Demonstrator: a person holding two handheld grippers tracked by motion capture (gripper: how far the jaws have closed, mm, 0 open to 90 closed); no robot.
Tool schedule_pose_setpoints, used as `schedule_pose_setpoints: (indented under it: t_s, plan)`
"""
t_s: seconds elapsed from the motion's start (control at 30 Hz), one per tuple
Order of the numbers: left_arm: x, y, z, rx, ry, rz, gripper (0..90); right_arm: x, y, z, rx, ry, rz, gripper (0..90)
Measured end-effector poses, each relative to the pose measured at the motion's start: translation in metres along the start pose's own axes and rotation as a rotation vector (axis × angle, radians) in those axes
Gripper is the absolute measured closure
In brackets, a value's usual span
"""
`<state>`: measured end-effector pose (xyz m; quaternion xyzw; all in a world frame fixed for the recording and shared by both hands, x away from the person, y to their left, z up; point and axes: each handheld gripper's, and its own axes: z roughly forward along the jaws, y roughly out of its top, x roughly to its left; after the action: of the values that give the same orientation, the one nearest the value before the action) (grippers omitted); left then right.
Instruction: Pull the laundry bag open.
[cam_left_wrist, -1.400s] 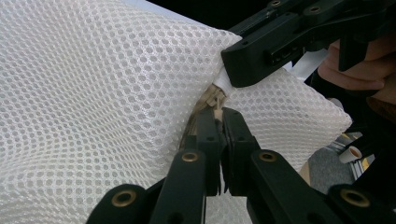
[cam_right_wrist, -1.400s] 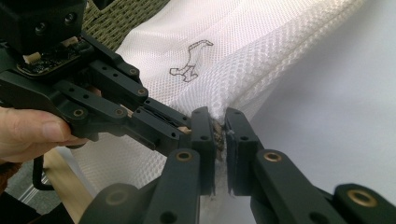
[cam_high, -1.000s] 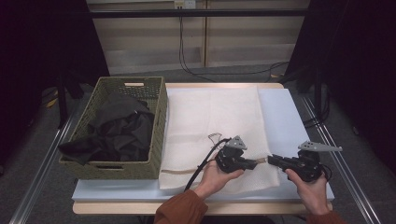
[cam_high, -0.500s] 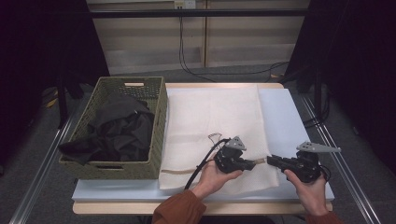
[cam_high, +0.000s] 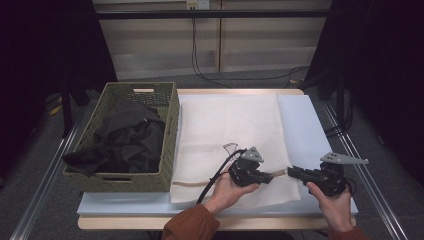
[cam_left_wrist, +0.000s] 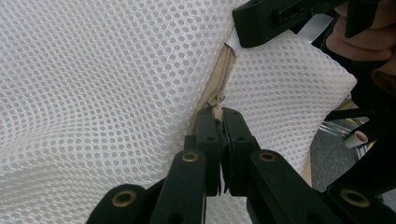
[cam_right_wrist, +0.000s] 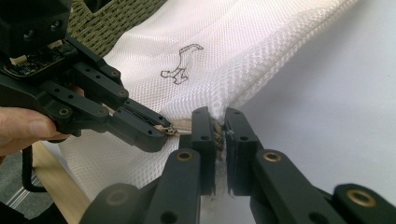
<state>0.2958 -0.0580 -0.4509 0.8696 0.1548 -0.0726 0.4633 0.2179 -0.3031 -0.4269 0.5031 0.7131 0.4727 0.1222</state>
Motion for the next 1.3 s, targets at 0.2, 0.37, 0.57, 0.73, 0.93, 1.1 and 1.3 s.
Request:
schedule_pose_setpoints:
  t_s: [0.2, 0.37, 0.57, 0.73, 0.93, 1.1, 1.3]
  plan:
    - [0.001, -0.003, -0.002, -0.004, 0.001, -0.008, 87.1, -0.002, 0.0, -0.002, -0.004, -0.004, 0.011, 84.4]
    - [0.003, -0.005, -0.004, -0.019, -0.016, -0.013, 87.1, -0.002, 0.0, -0.002, -0.006, -0.002, 0.009, 84.4]
    - [0.003, -0.006, -0.007, 0.002, -0.003, -0.006, 87.1, 0.0, 0.0, -0.002, -0.008, -0.01, -0.006, 84.4]
    - [0.002, -0.007, -0.008, 0.001, 0.0, 0.0, 87.1, 0.0, -0.001, -0.002, -0.013, -0.01, -0.003, 84.4]
    - [0.004, -0.008, -0.008, 0.0, -0.001, 0.004, 87.1, 0.0, -0.001, -0.002, -0.013, -0.009, 0.003, 84.4]
    - [0.006, -0.01, -0.008, 0.007, -0.005, 0.001, 87.1, 0.0, -0.002, -0.002, -0.011, -0.015, 0.001, 84.4]
    - [0.007, -0.011, -0.007, 0.003, -0.009, -0.014, 87.1, 0.0, -0.002, -0.002, -0.012, -0.016, 0.0, 84.4]
